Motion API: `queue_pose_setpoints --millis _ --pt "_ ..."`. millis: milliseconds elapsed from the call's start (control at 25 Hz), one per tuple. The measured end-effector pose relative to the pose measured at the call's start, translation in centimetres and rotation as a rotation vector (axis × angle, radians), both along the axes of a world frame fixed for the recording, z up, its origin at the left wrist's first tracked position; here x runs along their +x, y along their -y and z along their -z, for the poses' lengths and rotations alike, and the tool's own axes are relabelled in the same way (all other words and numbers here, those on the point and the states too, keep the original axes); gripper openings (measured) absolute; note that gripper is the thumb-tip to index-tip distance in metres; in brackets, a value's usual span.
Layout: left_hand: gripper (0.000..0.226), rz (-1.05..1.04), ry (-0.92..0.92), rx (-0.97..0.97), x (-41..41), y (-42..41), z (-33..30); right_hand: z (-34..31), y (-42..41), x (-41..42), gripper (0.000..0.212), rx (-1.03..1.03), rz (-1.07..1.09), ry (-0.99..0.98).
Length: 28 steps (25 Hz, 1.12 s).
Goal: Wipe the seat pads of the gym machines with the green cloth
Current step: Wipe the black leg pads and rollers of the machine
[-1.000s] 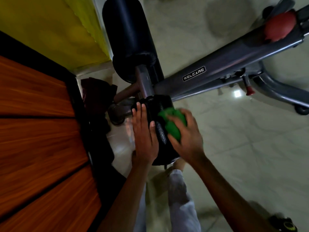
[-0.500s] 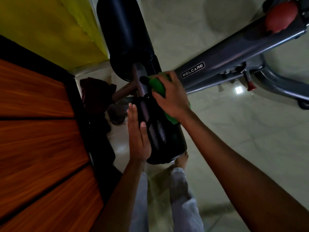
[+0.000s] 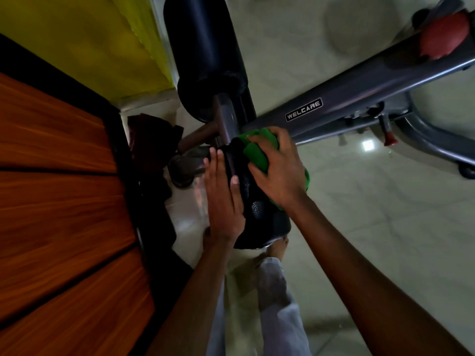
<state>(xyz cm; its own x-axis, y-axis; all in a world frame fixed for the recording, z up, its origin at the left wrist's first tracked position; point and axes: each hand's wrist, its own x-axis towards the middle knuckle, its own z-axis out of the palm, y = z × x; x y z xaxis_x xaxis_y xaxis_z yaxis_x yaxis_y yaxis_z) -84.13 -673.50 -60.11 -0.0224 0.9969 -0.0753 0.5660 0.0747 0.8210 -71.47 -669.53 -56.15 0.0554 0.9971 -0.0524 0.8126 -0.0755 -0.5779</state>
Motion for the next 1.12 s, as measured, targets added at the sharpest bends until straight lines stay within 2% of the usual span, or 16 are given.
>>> queue_pose_setpoints --millis 160,320,520,680,760,920,1120 --pt "0.051 0.0 0.008 0.035 -0.2 0.2 0.6 0.0 6.9 0.1 0.053 0.029 -0.06 0.115" --pt "0.051 -0.007 0.023 0.022 -0.1 0.1 0.4 -0.1 12.8 0.4 0.053 -0.02 -0.081 0.061" --pt "0.051 -0.005 -0.008 0.024 -0.4 0.1 0.7 0.8 3.4 -0.3 0.049 0.027 -0.009 0.109" --pt "0.05 0.021 0.047 0.007 -0.5 0.3 0.5 0.9 -3.8 0.3 0.044 -0.049 0.071 -0.084" --pt "0.05 -0.011 0.076 -0.023 -2.1 0.6 1.5 0.5 -4.1 1.1 0.044 0.009 0.058 -0.14" --pt "0.052 -0.023 0.012 -0.063 -4.8 1.6 2.0 -0.4 -1.5 2.4 0.046 0.088 0.079 -0.152" --pt "0.052 0.046 0.021 -0.014 -1.4 0.7 0.2 -0.2 -0.1 0.6 0.048 0.016 -0.041 0.03"
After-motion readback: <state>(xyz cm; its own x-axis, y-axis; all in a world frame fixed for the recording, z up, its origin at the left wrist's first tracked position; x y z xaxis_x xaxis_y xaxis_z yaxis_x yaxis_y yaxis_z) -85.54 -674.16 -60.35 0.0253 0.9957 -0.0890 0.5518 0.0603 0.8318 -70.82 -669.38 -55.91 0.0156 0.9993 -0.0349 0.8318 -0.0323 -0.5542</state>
